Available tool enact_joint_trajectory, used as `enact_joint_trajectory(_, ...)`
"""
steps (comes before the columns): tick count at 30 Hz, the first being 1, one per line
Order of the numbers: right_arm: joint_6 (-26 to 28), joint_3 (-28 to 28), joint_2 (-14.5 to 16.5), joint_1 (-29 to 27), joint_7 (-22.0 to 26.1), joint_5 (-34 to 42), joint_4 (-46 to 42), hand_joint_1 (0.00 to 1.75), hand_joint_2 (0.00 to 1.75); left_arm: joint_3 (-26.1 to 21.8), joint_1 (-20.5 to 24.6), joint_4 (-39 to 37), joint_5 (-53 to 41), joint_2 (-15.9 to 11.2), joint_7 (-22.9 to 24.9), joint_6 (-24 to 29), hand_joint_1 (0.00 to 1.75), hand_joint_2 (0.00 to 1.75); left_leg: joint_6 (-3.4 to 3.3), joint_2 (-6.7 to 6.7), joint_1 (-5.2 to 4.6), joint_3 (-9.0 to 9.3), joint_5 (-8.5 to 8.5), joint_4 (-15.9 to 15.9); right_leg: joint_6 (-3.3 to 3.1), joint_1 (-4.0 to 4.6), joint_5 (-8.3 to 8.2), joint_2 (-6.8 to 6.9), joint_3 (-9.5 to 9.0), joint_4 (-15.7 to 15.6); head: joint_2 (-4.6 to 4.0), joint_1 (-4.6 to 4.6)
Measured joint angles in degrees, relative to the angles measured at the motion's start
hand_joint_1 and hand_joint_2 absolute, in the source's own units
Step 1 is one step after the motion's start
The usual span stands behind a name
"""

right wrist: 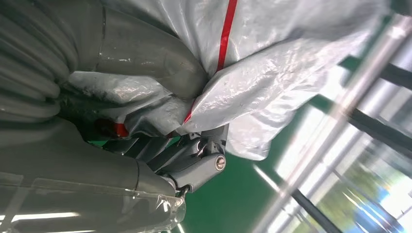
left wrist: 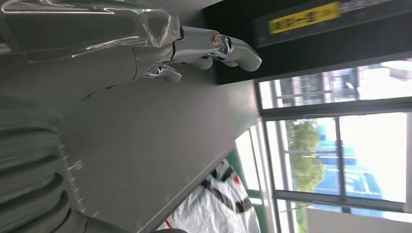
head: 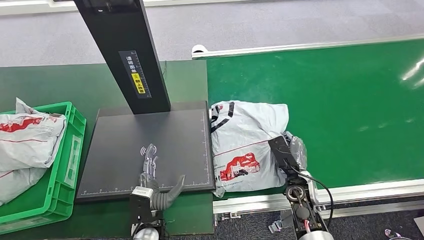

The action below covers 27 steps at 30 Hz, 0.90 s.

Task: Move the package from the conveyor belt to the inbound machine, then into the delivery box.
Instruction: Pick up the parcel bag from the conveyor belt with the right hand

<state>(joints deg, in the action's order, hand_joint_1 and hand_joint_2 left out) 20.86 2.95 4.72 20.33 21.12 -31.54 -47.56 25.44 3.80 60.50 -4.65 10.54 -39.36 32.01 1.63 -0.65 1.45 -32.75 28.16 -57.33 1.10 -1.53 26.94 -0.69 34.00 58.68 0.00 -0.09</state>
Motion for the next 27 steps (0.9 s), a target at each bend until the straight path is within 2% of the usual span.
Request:
enact_joint_trajectory(6,4.4,-2.8,0.6,-9.8,0.8,3.5,-25.6,1.75,1.75,-4.4,-2.2,11.8,-6.2,-2.5,1.4,-0.9,0.0,1.75,0.02,0.03,0.0,-0.03,0.02,0.0,-0.01,0.0,0.03,0.0,0.03,0.0,0.0,0.02)
enact_joint_trajectory(10,6.0,-4.1,0.6,-14.9,2.8,5.8,-36.8,1.75,1.75,-7.9,-3.5,18.8,-8.2,-3.5,0.8,-0.3,0.0,1.75,0.02,0.03,0.0,0.0,0.02,0.0,-0.01,0.0,0.03,0.0,-0.02,0.0,0.0,0.01)
enact_joint_trajectory(13,4.3,-5.1,0.6,-17.5,3.4,8.7,-42.3,1.75,1.75,-10.2,-4.2,22.7,-9.1,-3.9,0.6,0.1,0.0,1.75,0.02,0.05,0.0,0.02,0.02,0.0,-0.01,0.0,0.03,0.0,-0.04,0.0,0.0,0.01)
enact_joint_trajectory(20,-1.0,-6.6,0.6,-18.2,3.6,14.3,-45.7,1.75,1.75,-13.9,-4.7,28.0,-9.3,-4.2,0.0,0.5,0.0,1.75,0.0,0.04,0.0,0.07,-0.01,0.0,-0.01,0.0,0.02,0.0,-0.11,0.0,0.0,0.03)
enact_joint_trajectory(25,-13.2,-9.3,1.7,-13.6,0.5,19.5,-40.8,1.75,1.75,-15.3,-3.4,29.5,-8.7,-4.2,-0.5,1.2,0.0,1.75,0.01,0.21,0.0,0.15,-0.03,0.0,-0.06,0.01,-0.04,-0.07,-0.12,0.0,0.0,0.02)
enact_joint_trajectory(27,-15.6,-11.0,2.6,-11.1,0.0,19.8,-36.9,1.75,1.75,-15.6,-2.5,29.7,-8.7,-4.2,-0.4,1.2,0.0,1.75,0.03,0.11,0.01,0.15,-0.11,0.0,-0.08,0.02,-0.05,0.03,-0.13,0.0,0.0,0.01)
